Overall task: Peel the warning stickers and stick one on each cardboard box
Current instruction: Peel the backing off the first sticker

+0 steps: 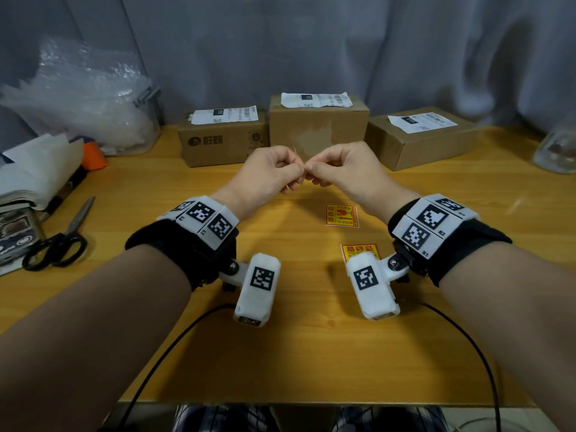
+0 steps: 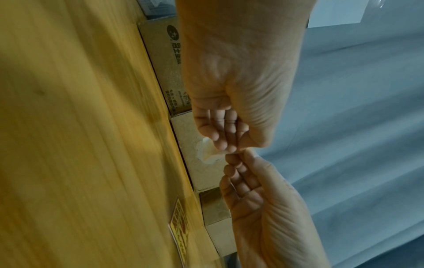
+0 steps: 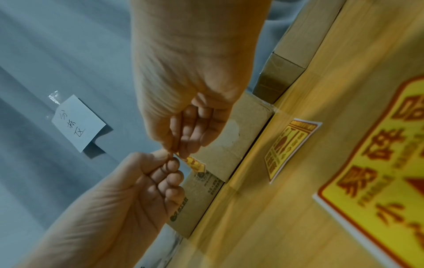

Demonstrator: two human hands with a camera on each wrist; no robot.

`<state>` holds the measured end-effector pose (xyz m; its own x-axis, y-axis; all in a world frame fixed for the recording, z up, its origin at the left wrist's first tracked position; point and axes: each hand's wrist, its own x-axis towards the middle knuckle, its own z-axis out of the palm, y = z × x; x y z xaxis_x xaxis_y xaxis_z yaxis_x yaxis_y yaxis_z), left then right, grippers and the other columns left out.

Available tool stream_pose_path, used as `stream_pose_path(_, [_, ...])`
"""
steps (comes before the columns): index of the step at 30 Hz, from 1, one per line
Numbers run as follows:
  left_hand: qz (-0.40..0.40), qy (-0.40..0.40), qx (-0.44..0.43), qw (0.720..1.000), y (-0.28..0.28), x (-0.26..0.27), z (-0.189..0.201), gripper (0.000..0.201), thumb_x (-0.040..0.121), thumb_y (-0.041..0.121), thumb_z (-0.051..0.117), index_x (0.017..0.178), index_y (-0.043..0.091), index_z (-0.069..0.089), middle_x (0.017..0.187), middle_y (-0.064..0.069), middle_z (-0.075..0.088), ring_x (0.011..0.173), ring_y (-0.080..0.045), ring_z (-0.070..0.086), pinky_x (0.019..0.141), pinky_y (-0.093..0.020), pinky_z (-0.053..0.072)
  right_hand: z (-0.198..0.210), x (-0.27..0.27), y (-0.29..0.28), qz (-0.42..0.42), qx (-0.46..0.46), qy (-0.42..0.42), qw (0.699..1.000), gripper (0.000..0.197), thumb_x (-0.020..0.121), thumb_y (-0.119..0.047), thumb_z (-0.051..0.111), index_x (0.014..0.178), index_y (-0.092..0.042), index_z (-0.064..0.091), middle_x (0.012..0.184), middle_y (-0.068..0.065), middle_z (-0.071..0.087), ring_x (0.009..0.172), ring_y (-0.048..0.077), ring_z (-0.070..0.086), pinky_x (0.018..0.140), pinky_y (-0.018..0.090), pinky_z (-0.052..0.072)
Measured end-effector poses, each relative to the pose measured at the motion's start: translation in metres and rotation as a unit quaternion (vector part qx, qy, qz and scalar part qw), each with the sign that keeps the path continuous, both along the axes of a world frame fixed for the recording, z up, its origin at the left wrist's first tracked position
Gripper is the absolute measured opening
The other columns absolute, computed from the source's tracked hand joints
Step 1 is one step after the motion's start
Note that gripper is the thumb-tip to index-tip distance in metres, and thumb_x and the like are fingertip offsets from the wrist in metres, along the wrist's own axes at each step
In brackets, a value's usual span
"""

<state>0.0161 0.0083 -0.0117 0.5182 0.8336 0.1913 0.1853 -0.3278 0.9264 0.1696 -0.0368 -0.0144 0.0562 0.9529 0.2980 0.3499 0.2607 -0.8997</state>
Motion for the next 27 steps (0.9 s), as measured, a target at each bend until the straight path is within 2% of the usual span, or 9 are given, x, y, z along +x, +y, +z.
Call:
stream_pose_path(7, [0.005, 0.002, -0.004, 1.0, -0.0002, 0.0003, -0.0036, 0.013, 0.086, 0.004, 0.054, 0.077, 0.011, 0.058, 0.063, 0.003, 0.059, 0.055, -0.004, 0.053, 0.053, -0.015, 0.043, -0.0033, -0.0037, 0.0029, -0.029, -0.012, 0.006, 0.999, 0.016, 0.082, -0.001, 0.062, 0.07, -0.01, 0.066, 0.065, 0.006, 0.063, 0.06, 0.013, 0.055, 0.059, 0.022, 0.048])
stream_pose_path(10, [0.016, -0.012, -0.014, 1.0, 0.001, -0.0009, -0.0037, 0.013, 0.086, 0.003, 0.052, 0.077, 0.01, 0.058, 0.065, 0.002, 0.061, 0.057, -0.005, 0.055, 0.054, -0.016, 0.045, -0.0027, -0.0039, 0.0015, -0.039, -0.021, 0.025, 0.999, 0.012, 0.082, 0.001, 0.06, 0.073, -0.005, 0.066, 0.064, 0.006, 0.061, 0.058, 0.01, 0.053, 0.058, 0.02, 0.047])
stream_pose_path(13, [0.013, -0.018, -0.047, 0.999, 0.0011, 0.0002, -0.003, 0.013, 0.091, 0.019, 0.052, 0.084, 0.011, 0.06, 0.077, -0.002, 0.064, 0.069, -0.009, 0.058, 0.063, -0.02, 0.048, -0.0011, -0.0035, 0.0011, -0.037, -0.022, 0.025, 0.999, 0.014, 0.084, 0.0, 0.06, 0.073, -0.006, 0.065, 0.064, 0.007, 0.061, 0.055, 0.009, 0.054, 0.056, 0.019, 0.046])
stream_pose_path(16, [0.004, -0.003, -0.039, 0.999, 0.0015, 0.0033, -0.005, 0.025, 0.092, 0.036, 0.054, 0.09, 0.012, 0.058, 0.084, -0.003, 0.064, 0.076, -0.011, 0.061, 0.068, -0.024, 0.052, -0.0014, -0.0049, 0.0022, -0.027, -0.015, 0.019, 0.999, 0.012, 0.085, 0.0, 0.059, 0.075, -0.004, 0.066, 0.065, 0.011, 0.062, 0.058, 0.015, 0.056, 0.055, 0.019, 0.047])
stream_pose_path(18, [0.002, -0.003, -0.031, 1.0, 0.0013, 0.0043, -0.0057, 0.022, 0.092, 0.033, 0.055, 0.09, 0.011, 0.057, 0.084, -0.004, 0.064, 0.074, -0.01, 0.061, 0.066, -0.021, 0.053, -0.0019, -0.0056, 0.0026, -0.031, -0.014, 0.024, 0.999, 0.011, 0.086, -0.003, 0.06, 0.077, -0.004, 0.066, 0.067, 0.011, 0.062, 0.059, 0.016, 0.058, 0.057, 0.02, 0.05])
stream_pose_path(22, [0.002, -0.012, -0.034, 0.999, 0.002, 0.0028, -0.0035, 0.012, 0.093, 0.021, 0.055, 0.086, 0.012, 0.058, 0.078, -0.003, 0.062, 0.071, -0.011, 0.06, 0.065, -0.02, 0.052, -0.0012, -0.0031, 0.0012, -0.046, -0.02, 0.049, 0.998, 0.009, 0.087, -0.003, 0.06, 0.08, -0.003, 0.065, 0.066, 0.006, 0.062, 0.054, 0.005, 0.058, 0.055, 0.017, 0.05])
stream_pose_path(27, [0.001, 0.012, -0.046, 0.999, -0.0022, 0.0071, 0.0017, 0.016, 0.093, 0.014, 0.052, 0.077, 0.012, 0.057, 0.069, 0.0, 0.058, 0.061, -0.01, 0.053, 0.055, -0.018, 0.046, -0.0001, 0.0002, -0.0014, -0.015, 0.0, 0.025, 1.0, 0.009, 0.088, -0.002, 0.059, 0.092, -0.009, 0.063, 0.073, 0.008, 0.062, 0.058, 0.006, 0.057, 0.059, 0.02, 0.051])
